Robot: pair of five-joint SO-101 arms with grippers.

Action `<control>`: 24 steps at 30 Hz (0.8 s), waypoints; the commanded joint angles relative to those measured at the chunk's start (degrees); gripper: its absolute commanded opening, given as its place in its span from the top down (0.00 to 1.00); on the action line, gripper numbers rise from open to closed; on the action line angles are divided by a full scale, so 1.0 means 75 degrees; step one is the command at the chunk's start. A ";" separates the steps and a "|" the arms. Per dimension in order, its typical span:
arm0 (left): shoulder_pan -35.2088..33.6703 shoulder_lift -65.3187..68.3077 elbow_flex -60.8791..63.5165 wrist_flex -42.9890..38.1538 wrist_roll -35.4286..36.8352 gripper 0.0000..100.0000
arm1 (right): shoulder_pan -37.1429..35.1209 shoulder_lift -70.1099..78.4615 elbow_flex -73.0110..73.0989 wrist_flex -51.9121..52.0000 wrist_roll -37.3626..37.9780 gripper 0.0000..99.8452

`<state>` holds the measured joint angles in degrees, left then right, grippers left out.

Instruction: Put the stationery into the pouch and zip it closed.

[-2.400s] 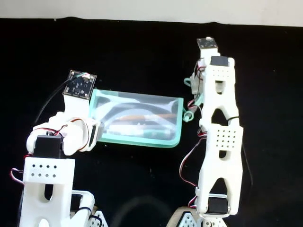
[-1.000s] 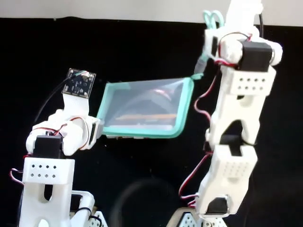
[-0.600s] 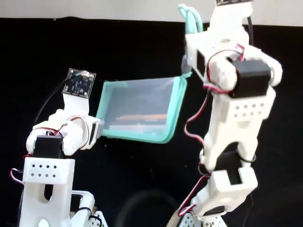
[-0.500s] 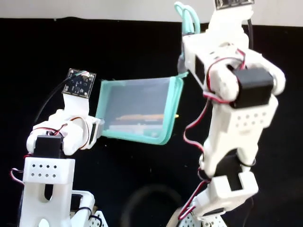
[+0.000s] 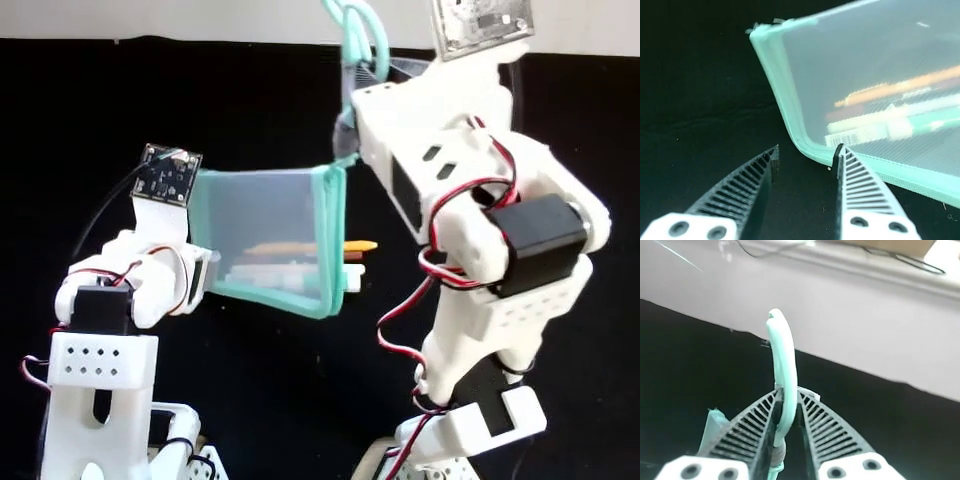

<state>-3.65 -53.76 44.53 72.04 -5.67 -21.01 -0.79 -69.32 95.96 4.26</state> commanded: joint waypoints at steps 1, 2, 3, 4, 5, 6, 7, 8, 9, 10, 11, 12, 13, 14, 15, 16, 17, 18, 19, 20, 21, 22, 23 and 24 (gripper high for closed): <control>0.0123 -0.0041 -0.0381 -0.0082 0.0000 0.80 | -0.0111 -0.0053 -0.0018 -0.0779 -0.0070 0.99; 0.0123 -0.0041 -0.0381 -0.0082 0.0000 0.80 | -0.0111 0.0006 -0.0018 -0.0955 -0.0082 0.99; 0.0123 -0.0041 -0.0381 -0.0082 0.0000 0.80 | -0.0111 0.0053 -0.0018 -0.1084 -0.0082 0.99; 0.0123 -0.0041 -0.0381 -0.0082 0.0000 0.80 | -0.0147 0.0111 -0.0018 -0.1166 -0.0082 0.99; 0.0111 -0.0041 -0.0381 -0.0082 0.0000 0.80 | -0.0217 0.0135 -0.0018 -0.1248 -0.0082 0.99; 0.0111 -0.0041 -0.0393 -0.0082 0.0000 0.80 | -0.0287 0.0147 -0.0018 -0.1342 -0.0082 0.99; 0.0100 -0.0041 -0.0393 -0.0094 0.0000 0.80 | -0.0381 0.0147 -0.0018 -0.1436 -0.0082 0.99; 0.0076 -0.0041 -0.0416 -0.0117 0.0000 0.80 | -0.0498 0.0147 -0.0053 -0.1530 -0.0082 0.99; 0.0064 -0.0041 -0.0486 -0.0082 0.0000 0.80 | -0.0615 0.0147 -0.0064 -0.1612 -0.0082 0.99; 0.0064 -0.0041 -0.0615 -0.0082 0.0000 0.80 | -0.0756 0.0147 -0.0076 -0.1659 -0.0082 0.99; 0.0029 -0.0041 -0.0744 -0.0070 0.0000 0.80 | -0.0897 0.0147 -0.0076 -0.1694 -0.0082 0.99; -0.0053 -0.0041 -0.0873 -0.0070 0.0000 0.80 | -0.1049 0.0147 -0.0076 -0.1694 -0.0082 0.99; -0.0135 -0.0041 -0.1002 -0.0070 0.0000 0.80 | -0.1213 0.0147 -0.0076 -0.1694 -0.0082 0.99; -0.0252 -0.0041 -0.1108 -0.0070 -0.0012 0.80 | -0.1366 0.0147 -0.0076 -0.1694 -0.0059 0.99; -0.0369 -0.0041 -0.1190 -0.0070 -0.0012 0.80 | -0.1483 0.0147 -0.0076 -0.1717 -0.0047 0.99; -0.0498 -0.0041 -0.1272 -0.0070 -0.0012 0.80 | -0.1577 0.0147 -0.0076 -0.1823 -0.0047 0.99; -0.0627 -0.0041 -0.1330 -0.0070 -0.0023 0.80 | -0.1612 0.0135 -0.0088 -0.1916 -0.0047 0.99; -0.0733 -0.0041 -0.1377 -0.0070 -0.0023 0.80 | -0.1659 0.0135 -0.0088 -0.1987 -0.0047 0.99; -0.0815 -0.0041 -0.1389 -0.0070 -0.0023 0.80 | -0.1670 0.0123 -0.0088 -0.1987 -0.0047 0.99; -0.0873 -0.0041 -0.1389 -0.0070 -0.0023 0.80 | -0.1670 0.0123 -0.0088 -0.1952 -0.0047 0.99; -0.0897 -0.0041 -0.1377 -0.0070 -0.0023 0.80 | -0.1670 0.0123 -0.0088 -0.1987 -0.0035 0.99; -0.0920 -0.0041 -0.1366 -0.0070 -0.0023 0.80 | -0.1670 0.0123 -0.0100 -0.2010 -0.0035 0.99; -0.0920 -0.0041 -0.1366 -0.0070 -0.0023 0.80 | -0.1670 0.0111 -0.0182 -0.2022 -0.0035 0.99; -0.0920 -0.0041 -0.1366 -0.0070 -0.0023 0.80 | -0.1670 0.0076 -0.0369 -0.1999 -0.0035 0.99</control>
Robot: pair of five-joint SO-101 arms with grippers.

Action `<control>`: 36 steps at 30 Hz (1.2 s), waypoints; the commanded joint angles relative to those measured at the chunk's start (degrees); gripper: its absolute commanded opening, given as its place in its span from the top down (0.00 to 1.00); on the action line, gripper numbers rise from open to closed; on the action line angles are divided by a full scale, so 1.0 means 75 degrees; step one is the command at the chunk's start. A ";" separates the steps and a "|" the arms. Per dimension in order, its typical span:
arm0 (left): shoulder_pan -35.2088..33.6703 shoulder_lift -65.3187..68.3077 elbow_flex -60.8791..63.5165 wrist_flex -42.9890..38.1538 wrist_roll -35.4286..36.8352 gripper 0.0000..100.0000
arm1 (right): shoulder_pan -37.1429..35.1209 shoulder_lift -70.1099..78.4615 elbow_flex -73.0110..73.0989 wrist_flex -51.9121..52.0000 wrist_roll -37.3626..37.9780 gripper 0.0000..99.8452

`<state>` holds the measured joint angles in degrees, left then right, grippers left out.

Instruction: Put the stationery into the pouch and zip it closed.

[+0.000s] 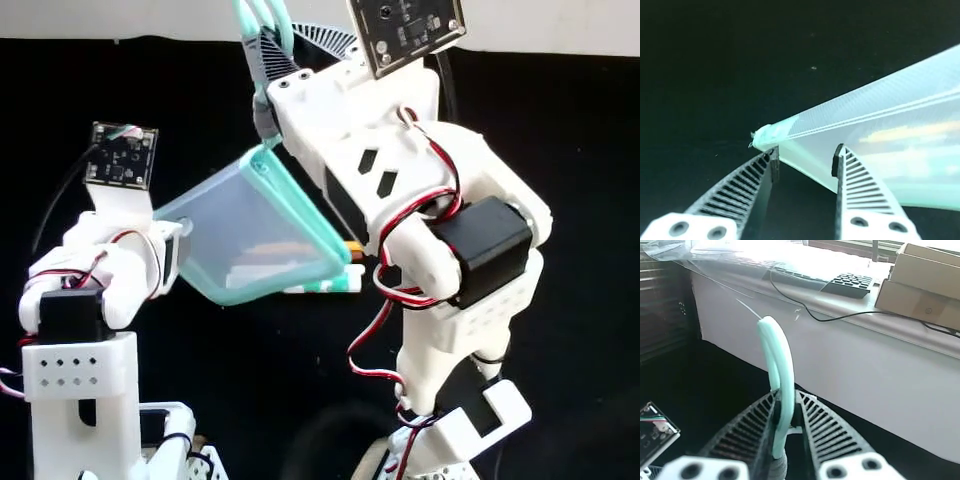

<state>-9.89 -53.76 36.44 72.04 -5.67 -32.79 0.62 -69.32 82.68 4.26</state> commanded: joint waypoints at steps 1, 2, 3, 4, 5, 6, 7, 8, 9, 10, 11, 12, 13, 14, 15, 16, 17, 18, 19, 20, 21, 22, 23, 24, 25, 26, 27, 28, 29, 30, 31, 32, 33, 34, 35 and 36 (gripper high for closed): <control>-0.0100 -0.0041 -0.0287 -0.0070 -0.0023 0.80 | -0.0100 -0.0158 -0.0604 -0.0205 -0.0035 0.99; -0.0100 -0.0041 -0.0287 -0.0070 -0.0023 0.80 | -0.0100 -0.0217 -0.0826 -0.0182 -0.0035 0.99; -0.0100 -0.0041 -0.0287 -0.0070 -0.0023 0.80 | -0.0100 -0.0287 -0.1026 -0.0170 -0.0035 0.99; -0.0100 -0.0041 -0.0299 -0.0070 -0.0023 0.80 | -0.0100 -0.0393 -0.1190 -0.0123 -0.0035 0.99; -0.0100 -0.0041 -0.0311 -0.0070 -0.0023 0.80 | -0.0100 -0.0486 -0.1307 -0.0029 -0.0035 0.99; -0.0100 -0.0041 -0.0322 -0.0070 -0.0023 0.80 | -0.0100 -0.0580 -0.1354 0.0053 -0.0035 0.99; -0.0100 -0.0041 -0.0334 -0.0070 -0.0023 0.80 | -0.0100 -0.0674 -0.1366 0.0088 -0.0035 0.99; -0.0100 -0.0041 -0.0369 -0.0070 -0.0023 0.80 | -0.0100 -0.0756 -0.1366 0.0088 -0.0035 0.99; -0.0100 -0.0041 -0.0440 -0.0070 -0.0012 0.80 | -0.0100 -0.0826 -0.1366 0.0088 -0.0035 0.99; -0.0100 -0.0041 -0.0545 -0.0070 -0.0012 0.80 | -0.0111 -0.0873 -0.1366 0.0088 -0.0035 0.99; -0.0100 -0.0041 -0.0686 -0.0070 -0.0012 0.80 | -0.0182 -0.0908 -0.1366 0.0088 -0.0035 0.99; -0.0111 -0.0041 -0.0862 -0.0059 -0.0012 0.80 | -0.0334 -0.0932 -0.1366 0.0088 -0.0035 0.99; -0.0111 -0.0041 -0.1026 0.0023 -0.0012 0.80 | -0.0475 -0.0944 -0.1354 0.0100 -0.0035 0.99; -0.0111 -0.0041 -0.1213 0.0164 -0.0012 0.80 | -0.0592 -0.0944 -0.1354 0.0100 -0.0035 0.99; -0.0111 -0.0041 -0.1366 0.0305 -0.0012 0.80 | -0.0674 -0.0944 -0.1354 0.0100 -0.0035 0.99; -0.0111 -0.0041 -0.1483 0.0445 -0.0012 0.80 | -0.0733 -0.0908 -0.1354 0.0100 -0.0035 0.99; -0.0111 -0.0041 -0.1553 0.0539 -0.0012 0.80 | -0.0779 -0.0897 -0.1319 0.0147 -0.0035 0.99; -0.0111 -0.0041 -0.1588 0.0621 -0.0023 0.80 | -0.0803 -0.0885 -0.1178 0.0240 -0.0035 0.99; -0.0111 -0.0041 -0.1588 0.0645 -0.0023 0.80 | -0.0815 -0.0908 -0.0979 0.0311 -0.0035 0.99; -0.0111 -0.0041 -0.1565 0.0645 -0.0023 0.80 | -0.0815 -0.0908 -0.0791 0.0381 -0.0059 0.99; -0.0111 -0.0041 -0.1565 0.0645 -0.0023 0.80 | -0.0815 -0.0920 -0.0604 0.0404 -0.0070 0.99; -0.0111 -0.0041 -0.1565 0.0645 -0.0023 0.80 | -0.0815 -0.0920 -0.0440 0.0475 -0.0070 0.99; -0.0111 -0.0041 -0.1565 0.0645 -0.0023 0.80 | -0.0815 -0.0932 -0.0299 0.0498 -0.0070 0.99; -0.0111 -0.0041 -0.1565 0.0645 -0.0023 0.80 | -0.0815 -0.0944 -0.0205 0.0510 -0.0082 0.99; -0.0111 -0.0041 -0.1565 0.0645 -0.0023 0.80 | -0.0815 -0.0944 -0.0158 0.0557 -0.0082 0.99; -0.0111 -0.0041 -0.1565 0.0645 -0.0023 0.80 | -0.0815 -0.0944 -0.0111 0.0604 -0.0082 0.99; -0.0111 -0.0041 -0.1565 0.0645 -0.0023 0.80 | -0.0815 -0.0932 -0.0088 0.0674 -0.0082 0.99; -0.0111 -0.0041 -0.1565 0.0645 -0.0023 0.80 | -0.0815 -0.0908 -0.0064 0.0744 -0.0082 0.99; -0.0111 -0.0041 -0.1565 0.0645 -0.0023 0.80 | -0.0815 -0.0897 -0.0064 0.0815 -0.0082 0.99; -0.0111 -0.0041 -0.1565 0.0645 -0.0023 0.80 | -0.0815 -0.0897 -0.0053 0.0897 -0.0094 0.99; -0.0111 -0.0041 -0.1565 0.0645 -0.0023 0.80 | -0.0815 -0.0897 -0.0053 0.0955 -0.0105 0.99; -0.0111 -0.0041 -0.1565 0.0645 -0.0023 0.80 | -0.0815 -0.0897 -0.0053 0.1014 -0.0246 0.99; -0.0123 -0.0041 -0.1565 0.0645 -0.0023 0.80 | -0.0815 -0.0897 -0.0053 0.1026 -0.0434 0.99; -0.0193 -0.0041 -0.1565 0.0645 -0.0023 0.80 | -0.0815 -0.0897 -0.0053 0.1084 -0.0563 0.99; -0.0287 -0.0041 -0.1565 0.0645 -0.0023 0.80 | -0.0815 -0.0897 -0.0053 0.1166 -0.0645 0.99; -0.0428 -0.0041 -0.1565 0.0633 -0.0023 0.80 | -0.0815 -0.0885 -0.0053 0.1248 -0.0703 0.99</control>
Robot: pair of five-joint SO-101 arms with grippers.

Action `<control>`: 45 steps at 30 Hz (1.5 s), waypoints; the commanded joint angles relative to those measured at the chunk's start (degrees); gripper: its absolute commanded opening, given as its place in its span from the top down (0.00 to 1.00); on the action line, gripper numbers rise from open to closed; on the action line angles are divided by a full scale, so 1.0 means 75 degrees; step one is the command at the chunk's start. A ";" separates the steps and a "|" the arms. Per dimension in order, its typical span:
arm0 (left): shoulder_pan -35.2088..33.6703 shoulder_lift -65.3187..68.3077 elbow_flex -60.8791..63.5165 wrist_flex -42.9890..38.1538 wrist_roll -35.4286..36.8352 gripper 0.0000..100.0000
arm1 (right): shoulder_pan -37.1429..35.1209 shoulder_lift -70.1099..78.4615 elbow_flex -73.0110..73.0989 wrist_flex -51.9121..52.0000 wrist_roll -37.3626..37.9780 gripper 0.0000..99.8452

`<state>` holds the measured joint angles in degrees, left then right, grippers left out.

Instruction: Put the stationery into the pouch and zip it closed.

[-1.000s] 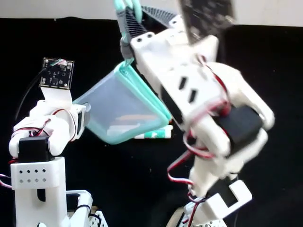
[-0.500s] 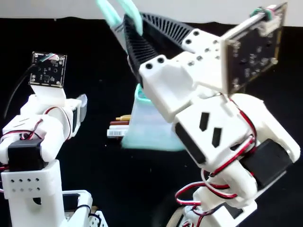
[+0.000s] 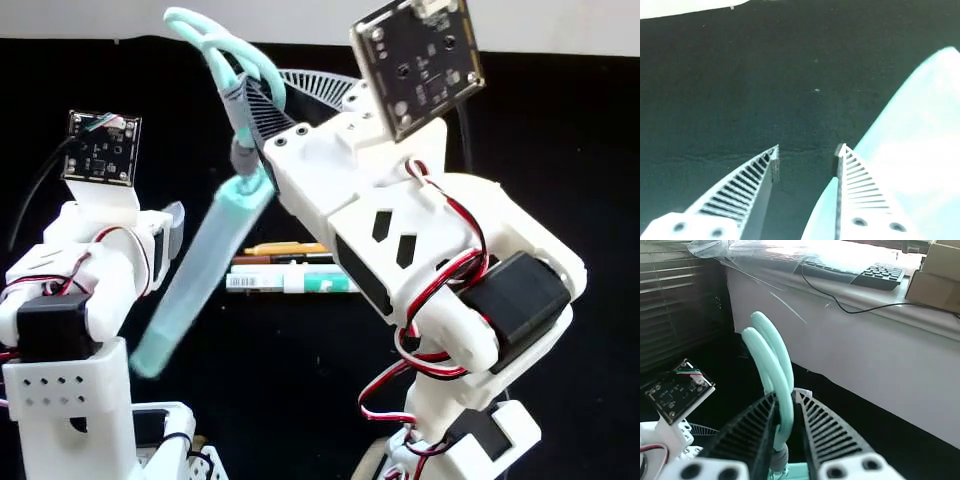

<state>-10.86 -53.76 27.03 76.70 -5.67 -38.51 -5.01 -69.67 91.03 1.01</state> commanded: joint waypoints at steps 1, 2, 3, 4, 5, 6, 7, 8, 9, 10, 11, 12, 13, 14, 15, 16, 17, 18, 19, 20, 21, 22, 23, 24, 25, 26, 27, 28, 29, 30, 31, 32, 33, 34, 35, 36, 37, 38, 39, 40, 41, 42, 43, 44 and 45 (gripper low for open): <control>-0.0463 -0.0041 -0.0311 0.0012 -0.0023 0.80 | -0.0076 -0.0135 -0.0006 0.0193 -0.0340 0.99; -0.0639 -0.0041 -0.0311 0.0012 -0.0023 0.80 | -0.0182 -0.0135 -0.0006 0.0217 -0.0387 0.99; -0.0791 -0.0041 -0.0311 0.0000 -0.0023 0.80 | -0.0287 -0.0135 -0.0006 0.0229 -0.0399 0.99; -0.0955 -0.0041 -0.0311 -0.0012 -0.0023 0.80 | -0.0404 -0.0135 -0.0006 0.0240 -0.0399 0.99; -0.1084 -0.0041 -0.0311 -0.0023 -0.0023 0.80 | -0.0522 -0.0135 -0.0006 0.0240 -0.0399 0.99; -0.1213 -0.0041 -0.0322 -0.0023 -0.0023 0.80 | -0.0651 -0.0123 0.0006 0.0240 -0.0399 0.99; -0.1295 -0.0041 -0.0334 -0.0012 -0.0023 0.80 | -0.0779 -0.0123 0.0006 0.0240 -0.0399 0.99; -0.1377 -0.0041 -0.0346 0.0012 -0.0023 0.80 | -0.0897 -0.0123 0.0006 0.0240 -0.0399 0.99; -0.1448 -0.0041 -0.0322 0.0012 -0.0012 0.80 | -0.1002 -0.0123 0.0006 0.0240 -0.0399 0.99; -0.1506 -0.0041 -0.0311 0.0012 -0.0012 0.80 | -0.1119 -0.0123 0.0006 0.0217 -0.0399 0.99; -0.1565 -0.0041 -0.0311 0.0012 -0.0012 0.80 | -0.1248 -0.0123 0.0006 0.0193 -0.0410 0.99; -0.1600 -0.0041 -0.0311 0.0023 -0.0012 0.80 | -0.1366 -0.0123 0.0006 0.0170 -0.0410 0.99; -0.1623 -0.0041 -0.0311 0.0023 -0.0012 0.80 | -0.1483 -0.0111 0.0006 0.0158 -0.0410 0.99; -0.1623 -0.0041 -0.0311 0.0023 -0.0012 0.80 | -0.1530 -0.0111 0.0006 0.0123 -0.0410 0.99; -0.1623 -0.0041 -0.0299 0.0023 -0.0012 0.80 | -0.1553 -0.0111 0.0006 0.0006 -0.0410 0.99; -0.1623 -0.0041 -0.0299 0.0047 -0.0012 0.80 | -0.1541 -0.0111 0.0006 -0.0123 -0.0410 0.99; -0.1623 -0.0041 -0.0299 0.0129 -0.0012 0.80 | -0.1541 -0.0111 0.0006 -0.0205 -0.0410 0.99; -0.1623 -0.0041 -0.0311 0.0188 -0.0012 0.80 | -0.1541 -0.0111 -0.0006 -0.0252 -0.0410 0.99; -0.1623 -0.0041 -0.0299 0.0188 -0.0012 0.80 | -0.1553 -0.0111 -0.0006 -0.0264 -0.0410 0.99; -0.1623 -0.0041 -0.0299 0.0234 -0.0012 0.80 | -0.1565 -0.0100 -0.0006 -0.0275 -0.0469 0.99; -0.1635 -0.0041 -0.0299 0.0246 -0.0012 0.80 | -0.1565 -0.0100 -0.0006 -0.0346 -0.0621 0.99; -0.1635 -0.0041 -0.0299 0.0246 -0.0012 0.80 | -0.1553 -0.0100 -0.0006 -0.0463 -0.0727 0.99; -0.1635 -0.0041 -0.0311 0.0246 -0.0012 0.80 | -0.1553 -0.0100 -0.0006 -0.0557 -0.0797 0.99; -0.1659 -0.0041 -0.0311 0.0234 -0.0012 0.80 | -0.1553 -0.0100 -0.0006 -0.0627 -0.0821 0.99; -0.1764 -0.0041 -0.0311 0.0234 -0.0012 0.80 | -0.1565 -0.0100 -0.0006 -0.0651 -0.0821 0.99; -0.1905 -0.0041 -0.0322 0.0211 -0.0012 0.80 | -0.1577 -0.0076 -0.0006 -0.0651 -0.0821 0.99; -0.2081 -0.0041 -0.0334 0.0188 -0.0012 0.80 | -0.1577 0.0018 -0.0041 -0.0651 -0.0832 0.99; -0.2280 -0.0041 -0.0334 0.0188 -0.0012 0.80 | -0.1588 0.0158 -0.0088 -0.0674 -0.0832 0.99; -0.2467 -0.0041 -0.0334 0.0199 -0.0012 0.80 | -0.1600 0.0275 -0.0111 -0.0779 -0.0891 0.99; -0.2620 -0.0041 -0.0334 0.0223 -0.0012 0.80 | -0.1612 0.0451 -0.0217 -0.0862 -0.1137 0.99; -0.2737 -0.0041 -0.0322 0.0234 -0.0012 0.80 | -0.1705 0.0615 -0.0358 -0.0885 -0.1430 0.99; -0.2866 -0.0041 -0.0311 0.0246 -0.0012 0.80 | -0.1823 0.0803 -0.0486 -0.0885 -0.1653 0.99; -0.2971 -0.0041 -0.0299 0.0305 -0.0012 0.80 | -0.1916 0.1002 -0.0627 -0.0885 -0.1723 0.99; -0.3053 -0.0041 -0.0311 0.0399 -0.0012 0.80 | -0.1987 0.1225 -0.0826 -0.0920 -0.1723 0.99; -0.3112 -0.0041 -0.0311 0.0469 -0.0012 0.80 | -0.1999 0.1436 -0.1073 -0.0920 -0.1723 0.99; -0.3147 -0.0053 -0.0311 0.0539 -0.0012 0.80 | -0.1987 0.1670 -0.1366 -0.0932 -0.1723 0.99; -0.3171 -0.0053 -0.0311 0.0610 -0.0012 0.80 | -0.1963 0.1881 -0.1670 -0.0932 -0.1711 0.99; -0.3194 -0.0053 -0.0311 0.0680 -0.0012 0.80 | -0.1952 0.2081 -0.1987 -0.0932 -0.1700 0.99; -0.3194 -0.0053 -0.0311 0.0703 -0.0012 0.80 | -0.1881 0.2268 -0.2280 -0.0955 -0.1700 0.99; -0.3182 -0.0053 -0.0322 0.0750 -0.0012 0.80 | -0.1752 0.2444 -0.2538 -0.1061 -0.1700 0.99; -0.3182 -0.0053 -0.0334 0.0774 -0.0012 0.80 | -0.1659 0.2573 -0.2725 -0.1155 -0.1700 0.99; -0.3182 -0.0053 -0.0334 0.0785 -0.0012 0.80 | -0.1565 0.2702 -0.2913 -0.1213 -0.1700 0.99; -0.3182 -0.0053 -0.0334 0.0785 -0.0012 0.80 | -0.1448 0.2784 -0.3030 -0.1237 -0.1700 0.99; -0.3182 -0.0053 -0.0322 0.0785 -0.0012 0.80 | -0.1319 0.2854 -0.3100 -0.1248 -0.1700 0.99; -0.3182 -0.0053 -0.0322 0.0785 -0.0012 0.80 | -0.1225 0.2901 -0.3124 -0.1248 -0.1700 0.99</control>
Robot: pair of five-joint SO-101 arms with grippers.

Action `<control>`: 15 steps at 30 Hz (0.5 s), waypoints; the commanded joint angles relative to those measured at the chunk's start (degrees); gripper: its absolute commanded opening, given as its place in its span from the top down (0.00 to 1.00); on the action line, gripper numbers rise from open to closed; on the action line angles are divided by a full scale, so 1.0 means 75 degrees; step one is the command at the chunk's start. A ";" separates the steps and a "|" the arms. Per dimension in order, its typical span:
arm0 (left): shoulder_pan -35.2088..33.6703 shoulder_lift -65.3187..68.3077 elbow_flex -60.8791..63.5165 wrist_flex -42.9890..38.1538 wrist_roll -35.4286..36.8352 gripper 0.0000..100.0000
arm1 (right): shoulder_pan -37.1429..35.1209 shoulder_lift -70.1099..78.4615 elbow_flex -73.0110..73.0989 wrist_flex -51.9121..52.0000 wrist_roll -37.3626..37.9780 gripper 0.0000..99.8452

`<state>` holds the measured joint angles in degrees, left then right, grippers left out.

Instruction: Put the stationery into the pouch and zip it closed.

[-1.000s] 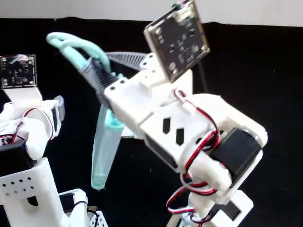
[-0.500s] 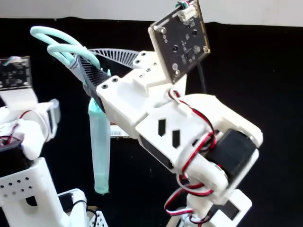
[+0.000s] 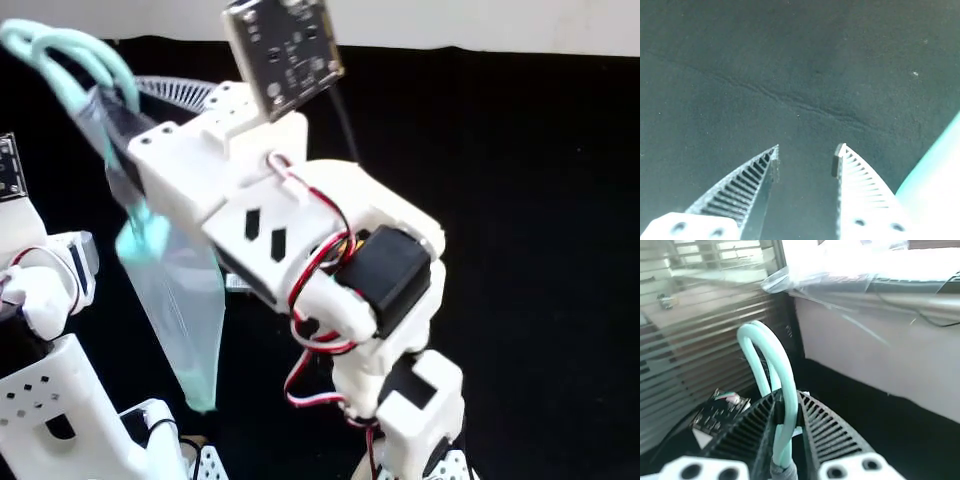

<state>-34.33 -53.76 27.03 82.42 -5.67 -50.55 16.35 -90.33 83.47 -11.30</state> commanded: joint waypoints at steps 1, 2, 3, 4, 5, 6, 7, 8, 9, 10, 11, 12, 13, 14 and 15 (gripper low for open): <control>-0.0053 -0.0053 -0.0322 0.0023 -0.0012 0.80 | 0.0463 0.0088 -0.0381 -0.0240 -0.0059 0.99; -0.0053 -0.0053 -0.0322 0.0023 -0.0012 0.80 | 0.0568 0.0111 -0.0393 -0.0240 -0.0059 0.99; -0.0053 -0.0053 -0.0322 0.0023 -0.0012 0.80 | 0.0697 0.0111 -0.0393 -0.0240 -0.0059 0.99; -0.0053 -0.0053 -0.0322 0.0023 -0.0012 0.80 | 0.0803 0.0111 -0.0416 -0.0240 -0.0070 0.99; -0.0053 -0.0053 -0.0322 0.0023 -0.0012 0.80 | 0.0932 0.0111 -0.0428 -0.0275 -0.0082 0.99; -0.0053 -0.0053 -0.0322 0.0023 -0.0012 0.80 | 0.1073 0.0088 -0.0428 -0.0381 -0.0094 0.99; -0.0053 -0.0053 -0.0311 0.0023 -0.0012 0.80 | 0.1213 0.0076 -0.0440 -0.0510 -0.0105 0.99; -0.0053 -0.0053 -0.0311 0.0023 -0.0012 0.80 | 0.1307 0.0076 -0.0440 -0.0604 -0.0105 0.99; -0.0029 -0.0053 -0.0311 0.0023 -0.0012 0.80 | 0.1401 0.0064 -0.0440 -0.0662 -0.0105 0.99; -0.0029 -0.0053 -0.0311 0.0023 -0.0012 0.80 | 0.1459 0.0064 -0.0440 -0.0674 -0.0105 0.99; -0.0018 -0.0053 -0.0311 0.0023 -0.0012 0.80 | 0.1483 0.0064 -0.0440 -0.0674 -0.0105 0.99; -0.0006 -0.0053 -0.0311 0.0023 -0.0012 0.80 | 0.1483 0.0064 -0.0440 -0.0674 -0.0105 0.99; -0.0006 -0.0053 -0.0311 0.0023 -0.0012 0.80 | 0.1483 0.0064 -0.0440 -0.0744 -0.0105 0.99; -0.0006 -0.0053 -0.0311 0.0012 -0.0012 0.80 | 0.1483 0.0064 -0.0440 -0.0826 -0.0105 0.99; -0.0006 -0.0053 -0.0311 0.0012 -0.0012 0.80 | 0.1483 0.0064 -0.0440 -0.0955 -0.0105 0.99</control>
<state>-34.33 -53.76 27.03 82.42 -5.67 -40.53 17.41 -92.18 79.52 -11.30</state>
